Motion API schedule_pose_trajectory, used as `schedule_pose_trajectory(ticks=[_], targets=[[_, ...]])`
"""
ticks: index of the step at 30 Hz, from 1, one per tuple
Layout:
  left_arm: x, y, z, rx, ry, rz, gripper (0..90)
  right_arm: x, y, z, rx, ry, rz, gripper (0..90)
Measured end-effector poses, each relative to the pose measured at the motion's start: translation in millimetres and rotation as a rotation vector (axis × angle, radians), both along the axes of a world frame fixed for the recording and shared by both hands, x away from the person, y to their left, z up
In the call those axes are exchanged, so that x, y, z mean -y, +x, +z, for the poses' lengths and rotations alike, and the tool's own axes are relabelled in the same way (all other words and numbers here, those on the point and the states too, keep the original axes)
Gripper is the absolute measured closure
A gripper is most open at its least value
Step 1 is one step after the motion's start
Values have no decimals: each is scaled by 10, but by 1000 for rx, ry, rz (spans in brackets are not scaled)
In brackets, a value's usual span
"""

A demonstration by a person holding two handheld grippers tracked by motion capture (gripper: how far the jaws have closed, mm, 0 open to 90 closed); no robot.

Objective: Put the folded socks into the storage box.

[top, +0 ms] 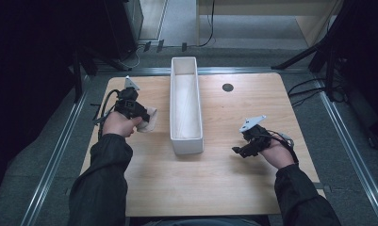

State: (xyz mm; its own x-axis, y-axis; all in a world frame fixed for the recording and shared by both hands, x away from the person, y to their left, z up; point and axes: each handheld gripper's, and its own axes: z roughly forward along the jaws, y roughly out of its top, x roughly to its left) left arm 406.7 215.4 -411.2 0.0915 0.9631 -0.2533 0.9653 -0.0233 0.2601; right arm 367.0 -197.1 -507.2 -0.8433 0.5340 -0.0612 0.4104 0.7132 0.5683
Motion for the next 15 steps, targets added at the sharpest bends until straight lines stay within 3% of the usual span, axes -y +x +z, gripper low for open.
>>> schedule_pose_trajectory(ticks=[15], targets=[[398, 84, 250, 12, -5, -53, 700, 12, -2, 0, -1, 1, -6, 215]])
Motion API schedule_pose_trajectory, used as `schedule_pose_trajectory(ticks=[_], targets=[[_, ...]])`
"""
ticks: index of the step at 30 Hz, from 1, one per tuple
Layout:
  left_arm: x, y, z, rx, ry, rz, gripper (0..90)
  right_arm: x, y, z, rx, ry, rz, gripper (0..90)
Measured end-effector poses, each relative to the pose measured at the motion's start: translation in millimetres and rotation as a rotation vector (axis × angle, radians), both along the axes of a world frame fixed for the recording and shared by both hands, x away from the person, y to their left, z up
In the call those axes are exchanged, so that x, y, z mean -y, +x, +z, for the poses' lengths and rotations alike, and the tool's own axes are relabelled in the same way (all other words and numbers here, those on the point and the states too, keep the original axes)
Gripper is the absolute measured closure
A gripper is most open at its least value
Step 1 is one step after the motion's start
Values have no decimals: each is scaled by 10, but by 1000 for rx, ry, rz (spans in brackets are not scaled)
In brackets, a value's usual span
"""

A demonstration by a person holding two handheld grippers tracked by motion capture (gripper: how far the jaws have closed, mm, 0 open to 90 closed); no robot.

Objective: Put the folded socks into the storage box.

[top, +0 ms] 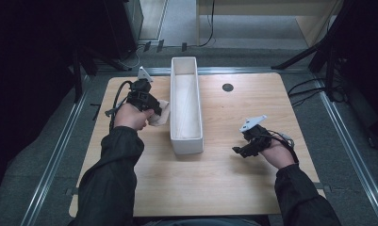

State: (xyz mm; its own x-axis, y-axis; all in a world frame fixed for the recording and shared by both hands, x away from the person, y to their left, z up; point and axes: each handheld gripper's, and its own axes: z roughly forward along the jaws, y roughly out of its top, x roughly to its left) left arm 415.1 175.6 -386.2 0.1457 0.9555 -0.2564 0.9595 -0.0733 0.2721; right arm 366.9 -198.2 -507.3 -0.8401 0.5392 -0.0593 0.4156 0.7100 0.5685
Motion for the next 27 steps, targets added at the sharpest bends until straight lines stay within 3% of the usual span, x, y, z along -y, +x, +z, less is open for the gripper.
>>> schedule_pose_trajectory(ticks=[6, 7, 17, 27], targets=[[138, 23, 26, -1, 19, -17, 697, 4, 1, -1, 2, 0, 1, 215], [190, 36, 22, -5, -8, -26, 697, 4, 1, -1, 2, 0, 1, 215], [465, 58, -1, -16, -32, -73, 695, 6, -5, 6, 8, 2, 3, 215], [721, 12, -73, -19, 2, -91, 692, 10, -9, 6, 9, -5, -1, 215]])
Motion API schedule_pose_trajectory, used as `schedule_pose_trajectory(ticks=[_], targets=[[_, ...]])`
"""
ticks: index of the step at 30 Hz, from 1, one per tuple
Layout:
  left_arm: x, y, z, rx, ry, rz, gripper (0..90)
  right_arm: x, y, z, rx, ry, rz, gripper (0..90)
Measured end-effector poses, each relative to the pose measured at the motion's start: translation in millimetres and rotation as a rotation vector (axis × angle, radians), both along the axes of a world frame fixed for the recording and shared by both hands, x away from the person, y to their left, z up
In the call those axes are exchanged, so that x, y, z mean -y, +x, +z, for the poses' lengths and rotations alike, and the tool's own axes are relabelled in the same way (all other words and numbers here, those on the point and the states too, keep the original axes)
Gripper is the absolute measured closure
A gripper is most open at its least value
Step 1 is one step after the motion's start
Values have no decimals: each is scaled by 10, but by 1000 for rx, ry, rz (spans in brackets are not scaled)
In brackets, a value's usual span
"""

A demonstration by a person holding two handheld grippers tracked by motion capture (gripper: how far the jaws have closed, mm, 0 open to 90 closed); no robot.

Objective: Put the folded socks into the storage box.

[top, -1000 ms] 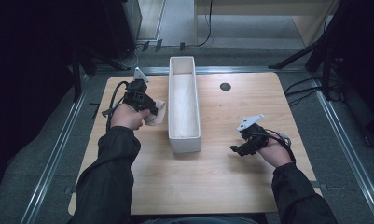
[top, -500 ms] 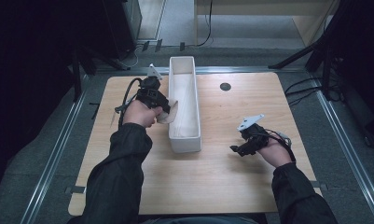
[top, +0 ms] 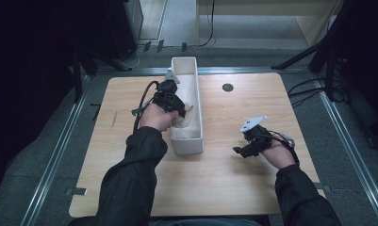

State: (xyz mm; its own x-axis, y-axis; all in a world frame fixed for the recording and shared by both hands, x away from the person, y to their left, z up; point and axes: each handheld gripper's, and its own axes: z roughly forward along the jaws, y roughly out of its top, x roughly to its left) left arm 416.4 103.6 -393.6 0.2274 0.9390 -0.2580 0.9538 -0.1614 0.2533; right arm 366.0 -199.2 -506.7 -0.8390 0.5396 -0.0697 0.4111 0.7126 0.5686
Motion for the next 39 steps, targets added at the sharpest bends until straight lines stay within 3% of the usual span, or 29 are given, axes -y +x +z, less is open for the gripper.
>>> schedule_pose_trajectory(ticks=[15, 22, 31, 39], targets=[[100, -112, -345, -51, -4, 5, 676, -5, 1, -9, 2, -5, 3, 215], [124, -103, -400, -47, 31, 14, 664, -11, 0, -10, -1, -9, 9, 215], [178, -105, -483, -57, 43, 17, 628, -8, 2, -11, 2, -12, 9, 215], [179, -107, -515, -57, 35, 12, 534, -13, -1, -15, 4, -21, 15, 216]])
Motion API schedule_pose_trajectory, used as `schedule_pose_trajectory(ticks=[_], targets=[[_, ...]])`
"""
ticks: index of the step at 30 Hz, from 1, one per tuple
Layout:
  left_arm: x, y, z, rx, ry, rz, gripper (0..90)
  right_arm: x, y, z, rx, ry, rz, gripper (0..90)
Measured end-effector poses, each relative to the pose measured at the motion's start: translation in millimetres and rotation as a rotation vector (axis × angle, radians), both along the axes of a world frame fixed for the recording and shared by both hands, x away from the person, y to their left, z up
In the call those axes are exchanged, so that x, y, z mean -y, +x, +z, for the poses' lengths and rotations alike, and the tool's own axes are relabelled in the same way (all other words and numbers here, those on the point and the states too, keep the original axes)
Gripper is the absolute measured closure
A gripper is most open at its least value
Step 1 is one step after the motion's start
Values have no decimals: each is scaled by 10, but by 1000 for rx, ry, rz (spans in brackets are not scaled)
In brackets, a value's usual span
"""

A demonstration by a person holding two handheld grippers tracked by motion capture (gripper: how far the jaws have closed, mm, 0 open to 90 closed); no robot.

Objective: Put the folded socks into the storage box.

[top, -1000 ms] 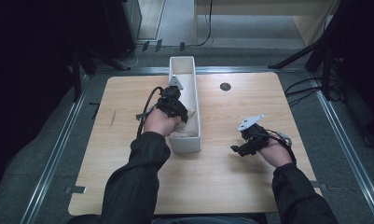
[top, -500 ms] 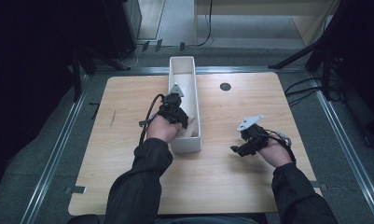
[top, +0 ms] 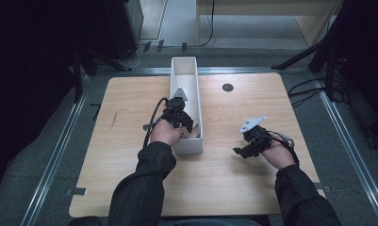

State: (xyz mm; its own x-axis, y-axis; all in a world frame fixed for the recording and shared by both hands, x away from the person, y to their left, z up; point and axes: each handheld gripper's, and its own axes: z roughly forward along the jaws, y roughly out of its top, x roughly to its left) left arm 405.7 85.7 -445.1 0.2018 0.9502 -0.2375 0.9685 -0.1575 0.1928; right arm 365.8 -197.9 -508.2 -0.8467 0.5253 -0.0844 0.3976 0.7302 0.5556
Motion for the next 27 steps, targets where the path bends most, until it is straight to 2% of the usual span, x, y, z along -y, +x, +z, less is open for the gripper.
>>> schedule_pose_trajectory(ticks=[15, 18, 23, 27], targets=[[6, -6, 84, 26, -20, -15, 485, -7, -7, -5, -7, -5, 3, 215], [2, -19, 101, 35, -14, -18, 518, -7, -8, -4, -7, -4, 4, 216], [14, -70, 123, 42, -11, -40, 673, -7, -8, -5, -6, -3, 0, 215], [49, -106, 61, 27, -3, -66, 768, -10, -10, -2, -6, -4, 1, 216]])
